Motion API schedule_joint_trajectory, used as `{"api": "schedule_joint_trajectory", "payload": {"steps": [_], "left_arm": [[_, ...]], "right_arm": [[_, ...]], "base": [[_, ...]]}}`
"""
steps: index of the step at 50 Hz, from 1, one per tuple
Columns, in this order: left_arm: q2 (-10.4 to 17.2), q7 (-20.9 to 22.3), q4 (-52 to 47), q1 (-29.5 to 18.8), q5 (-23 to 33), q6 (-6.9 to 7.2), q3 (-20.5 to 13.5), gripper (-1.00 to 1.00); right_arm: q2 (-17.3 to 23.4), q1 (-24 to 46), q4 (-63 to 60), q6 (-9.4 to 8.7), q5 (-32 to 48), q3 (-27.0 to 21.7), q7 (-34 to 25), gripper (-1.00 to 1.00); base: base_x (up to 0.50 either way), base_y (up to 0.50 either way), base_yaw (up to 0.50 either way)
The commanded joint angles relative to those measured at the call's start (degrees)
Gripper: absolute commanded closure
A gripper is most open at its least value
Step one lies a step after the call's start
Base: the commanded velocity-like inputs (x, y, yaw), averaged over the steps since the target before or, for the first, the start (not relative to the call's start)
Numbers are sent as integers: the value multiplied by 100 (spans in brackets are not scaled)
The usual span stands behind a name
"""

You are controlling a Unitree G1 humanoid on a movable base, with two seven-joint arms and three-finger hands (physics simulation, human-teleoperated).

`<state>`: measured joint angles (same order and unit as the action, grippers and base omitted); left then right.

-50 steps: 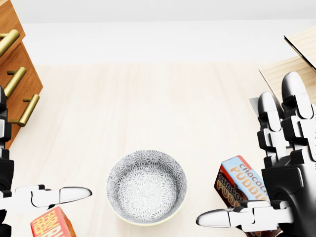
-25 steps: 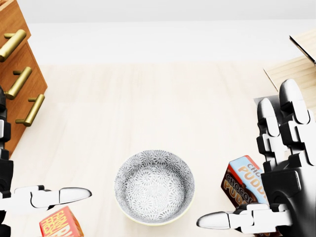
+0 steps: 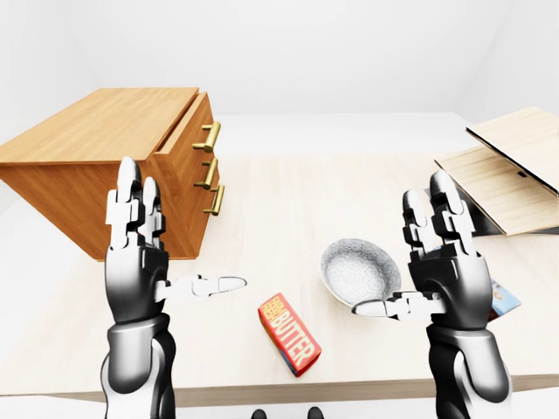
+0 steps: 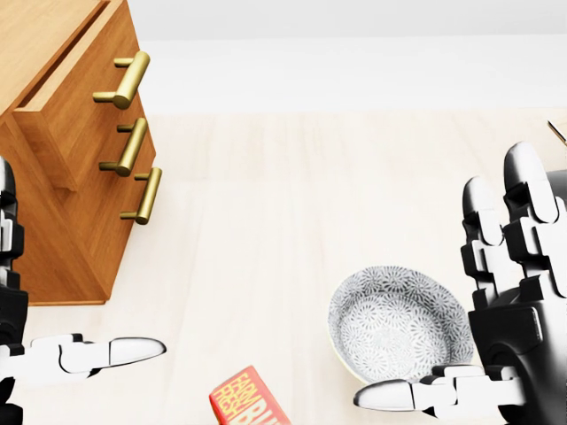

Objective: Close the top drawer of the cabinet and put the bowl on top of it.

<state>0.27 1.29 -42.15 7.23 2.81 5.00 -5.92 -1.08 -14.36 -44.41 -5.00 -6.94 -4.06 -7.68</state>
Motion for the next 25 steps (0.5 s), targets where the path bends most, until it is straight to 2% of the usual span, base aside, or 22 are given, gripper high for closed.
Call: {"api": "schedule_joint_trajectory", "payload": {"steps": [1, 5, 11, 17, 18, 25], "left_arm": [[-18, -10, 99, -47, 26, 0, 59, -100], [30, -4, 364, -229, 33, 0, 52, -100], [190, 38, 1076, -774, 111, 0, 57, -100], [293, 74, 1341, -1170, 573, 0, 275, -100], [347, 105, 1513, -1590, 805, 0, 457, -100], [263, 171, 1782, -1965, 1018, 0, 479, -100]], "right_arm": [[27, 16, 4, 0, -112, -81, -30, -100], [20, -44, -31, 0, -124, -65, -63, -100], [-7, -131, -148, 0, -286, -141, -140, -100], [-23, -145, -141, 0, -299, -151, -159, -100], [-26, -171, -160, 0, -338, -161, -195, -100], [-21, -140, -170, 0, -398, -245, -229, -100]], "base": [[0, 0, 0], [0, 0, 0], [0, 0, 0], [0, 0, 0], [0, 0, 0], [0, 0, 0]]}}
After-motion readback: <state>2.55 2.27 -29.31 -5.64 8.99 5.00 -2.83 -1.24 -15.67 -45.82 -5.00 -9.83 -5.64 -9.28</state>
